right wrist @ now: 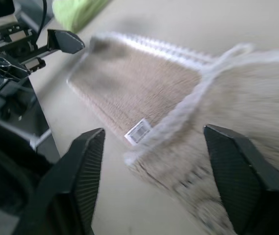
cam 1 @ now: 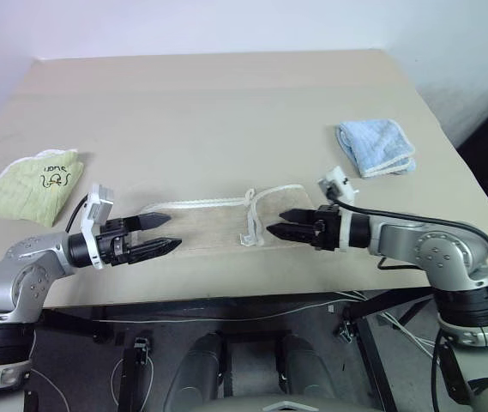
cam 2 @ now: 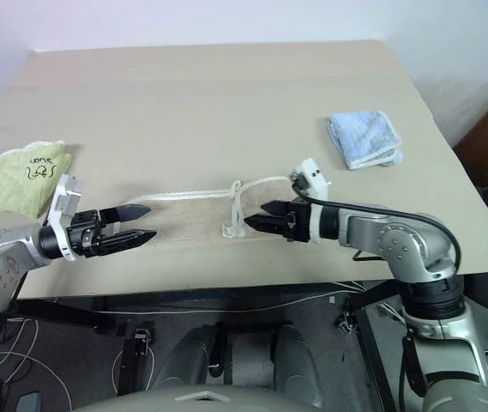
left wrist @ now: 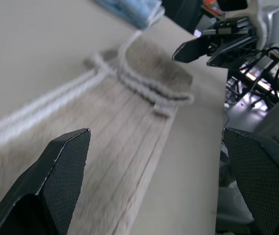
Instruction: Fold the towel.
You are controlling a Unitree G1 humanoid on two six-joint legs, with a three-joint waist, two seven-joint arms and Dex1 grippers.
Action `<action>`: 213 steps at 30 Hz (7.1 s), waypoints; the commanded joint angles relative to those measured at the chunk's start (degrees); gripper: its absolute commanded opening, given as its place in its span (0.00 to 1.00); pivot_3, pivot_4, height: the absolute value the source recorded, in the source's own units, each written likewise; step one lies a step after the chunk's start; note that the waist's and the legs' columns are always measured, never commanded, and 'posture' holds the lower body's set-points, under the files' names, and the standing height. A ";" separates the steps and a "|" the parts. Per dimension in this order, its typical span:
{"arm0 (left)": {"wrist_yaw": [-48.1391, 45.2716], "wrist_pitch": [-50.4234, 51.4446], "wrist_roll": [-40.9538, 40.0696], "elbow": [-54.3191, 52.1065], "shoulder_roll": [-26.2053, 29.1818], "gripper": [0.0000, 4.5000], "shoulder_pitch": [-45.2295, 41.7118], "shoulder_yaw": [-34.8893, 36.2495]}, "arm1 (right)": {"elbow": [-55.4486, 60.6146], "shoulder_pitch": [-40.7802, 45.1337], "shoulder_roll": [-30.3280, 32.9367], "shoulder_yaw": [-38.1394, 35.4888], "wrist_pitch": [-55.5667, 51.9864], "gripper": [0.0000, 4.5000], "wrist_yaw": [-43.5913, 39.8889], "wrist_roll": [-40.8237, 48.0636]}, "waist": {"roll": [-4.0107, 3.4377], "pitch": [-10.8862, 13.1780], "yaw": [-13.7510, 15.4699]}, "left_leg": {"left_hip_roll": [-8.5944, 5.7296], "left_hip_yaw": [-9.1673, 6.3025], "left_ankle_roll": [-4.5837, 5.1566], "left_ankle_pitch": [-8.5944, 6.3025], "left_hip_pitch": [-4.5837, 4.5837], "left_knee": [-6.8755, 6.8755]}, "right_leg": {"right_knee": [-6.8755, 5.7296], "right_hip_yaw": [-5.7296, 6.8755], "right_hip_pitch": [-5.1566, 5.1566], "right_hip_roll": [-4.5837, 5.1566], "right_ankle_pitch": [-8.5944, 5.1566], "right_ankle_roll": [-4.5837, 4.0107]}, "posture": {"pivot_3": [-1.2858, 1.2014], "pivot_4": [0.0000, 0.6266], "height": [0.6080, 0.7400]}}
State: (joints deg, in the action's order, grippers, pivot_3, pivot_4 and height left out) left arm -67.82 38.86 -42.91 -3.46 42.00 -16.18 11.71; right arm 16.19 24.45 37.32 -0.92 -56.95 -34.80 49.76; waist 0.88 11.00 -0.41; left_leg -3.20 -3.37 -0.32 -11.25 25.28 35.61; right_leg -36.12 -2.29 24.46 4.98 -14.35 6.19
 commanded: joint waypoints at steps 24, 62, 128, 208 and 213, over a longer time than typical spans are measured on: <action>5.48 -20.20 24.40 26.02 -26.65 0.01 -24.78 -24.49 | -19.27 5.17 -15.78 1.81 24.43 0.00 2.43 -24.02 | 0.00 -0.01 -0.39 | 0.03 0.10 0.01 0.03 -0.22 0.50 | -0.22 -0.18 -0.27 -0.37 0.32 0.44 | 0.52 0.24 1.00; 15.60 -7.07 11.41 -5.45 -4.98 1.00 -4.64 1.14 | -11.71 9.21 -12.88 9.25 25.30 0.57 -17.99 -27.37 | -0.10 -0.18 -1.36 | 0.09 0.01 -0.03 -0.01 -1.01 -0.06 | 0.07 -0.20 -0.90 -0.34 0.28 0.44 | 0.52 0.24 1.00; 77.30 9.13 -57.62 -6.91 -11.79 0.09 19.58 15.39 | -18.14 13.96 -10.87 13.04 31.20 1.00 -19.73 -36.98 | -0.21 -0.26 -0.25 | 0.07 -0.01 -0.25 -0.10 -0.86 -0.56 | 0.90 -0.11 -0.92 0.00 0.03 -0.20 | 0.52 0.24 1.00; 40.74 27.71 -21.78 -0.07 -21.62 0.99 -16.27 -6.56 | -4.16 3.90 -4.11 -15.77 13.42 1.00 5.77 -23.84 | -0.13 -0.19 0.27 | 0.03 0.05 -0.05 0.02 -0.85 -0.49 | 0.86 -0.08 -0.99 -0.27 0.11 0.04 | 0.52 0.24 1.00; 24.77 1.34 1.03 -6.88 -6.79 0.99 -14.11 -14.08 | -2.37 5.68 -8.43 -13.30 9.97 1.00 4.33 -18.16 | -0.18 -0.19 -0.14 | 0.05 0.07 -0.07 0.02 -0.88 -0.59 | 0.89 -0.09 -0.99 -0.28 0.02 -0.16 | 0.52 0.24 1.00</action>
State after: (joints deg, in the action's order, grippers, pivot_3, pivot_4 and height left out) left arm -37.46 49.80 -47.69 -6.52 34.85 -29.77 -0.70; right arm 11.07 28.61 29.86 -15.47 -46.31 -29.78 29.09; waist 0.70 10.81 -0.55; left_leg -3.15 -3.29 -0.40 -11.23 24.42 35.02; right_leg -35.19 -2.38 23.46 4.73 -14.34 6.02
